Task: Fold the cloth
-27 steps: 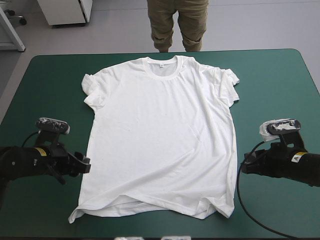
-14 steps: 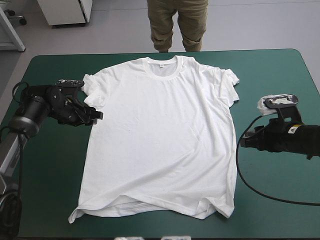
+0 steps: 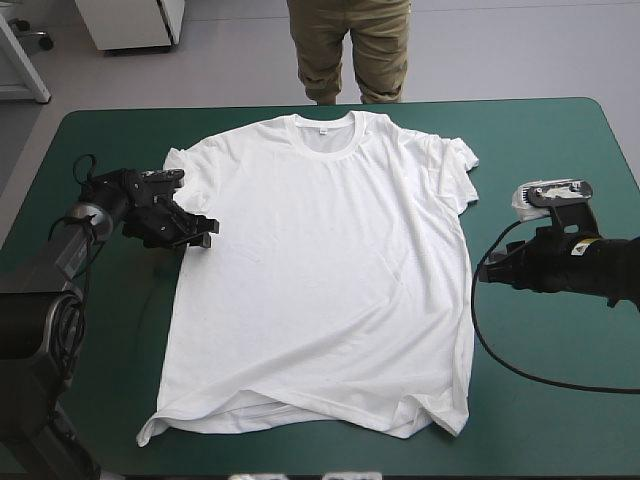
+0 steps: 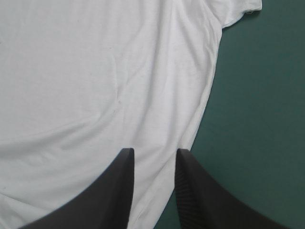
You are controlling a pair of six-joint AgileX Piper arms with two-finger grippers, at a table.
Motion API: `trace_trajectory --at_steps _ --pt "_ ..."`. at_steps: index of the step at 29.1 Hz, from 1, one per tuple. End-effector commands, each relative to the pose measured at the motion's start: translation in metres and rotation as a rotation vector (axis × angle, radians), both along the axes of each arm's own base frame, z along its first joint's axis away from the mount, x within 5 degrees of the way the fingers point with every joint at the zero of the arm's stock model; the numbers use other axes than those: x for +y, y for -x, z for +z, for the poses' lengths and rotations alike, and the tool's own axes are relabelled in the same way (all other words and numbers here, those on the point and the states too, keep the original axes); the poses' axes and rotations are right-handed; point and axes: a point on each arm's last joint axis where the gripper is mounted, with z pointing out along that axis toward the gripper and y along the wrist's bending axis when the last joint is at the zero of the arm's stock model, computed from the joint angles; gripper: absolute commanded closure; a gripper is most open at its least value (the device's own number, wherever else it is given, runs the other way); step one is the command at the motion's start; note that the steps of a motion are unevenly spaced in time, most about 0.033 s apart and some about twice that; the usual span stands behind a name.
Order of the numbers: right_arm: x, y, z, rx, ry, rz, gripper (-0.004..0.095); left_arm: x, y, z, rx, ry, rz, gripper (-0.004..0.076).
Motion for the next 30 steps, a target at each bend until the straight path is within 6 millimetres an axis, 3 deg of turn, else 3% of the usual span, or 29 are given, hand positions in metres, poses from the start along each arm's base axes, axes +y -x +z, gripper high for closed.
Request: trace_trajectory --at_steps 1,3,8,10,16,23,30 --pt "-0.001 -0.002 0.015 -0.084 -0.022 -0.016 0.0619 -0.022 -0.002 0.007 -0.039 0.029 -0.053 0.0281" --pt "-0.001 -0.002 0.014 -0.078 -0.022 -0.015 0.0619 -0.027 -0.002 0.004 -0.036 0.015 -0.074 0.0353" --pt "-0.001 -0.003 0.013 -0.07 -0.019 -0.009 0.0619 -0.022 -0.003 -0.003 -0.024 -0.055 -0.098 0.0652" --pt "-0.001 -0.003 0.013 -0.072 -0.017 -0.008 0.0619 -0.022 -0.004 -0.006 -0.017 -0.065 -0.103 0.0731" --pt "-0.001 -0.018 0.003 -0.049 0.015 0.015 0.0619 -0.021 -0.005 -0.01 -0.006 -0.077 -0.111 0.0733" --pt "0.016 -0.076 -0.017 0.032 0.023 0.064 0.0618 -0.021 -0.003 -0.01 0.01 -0.078 -0.121 0.0733" --pt "0.034 -0.137 -0.041 0.095 0.241 0.069 0.0605 -0.021 -0.003 -0.01 0.015 -0.083 -0.125 0.0733"
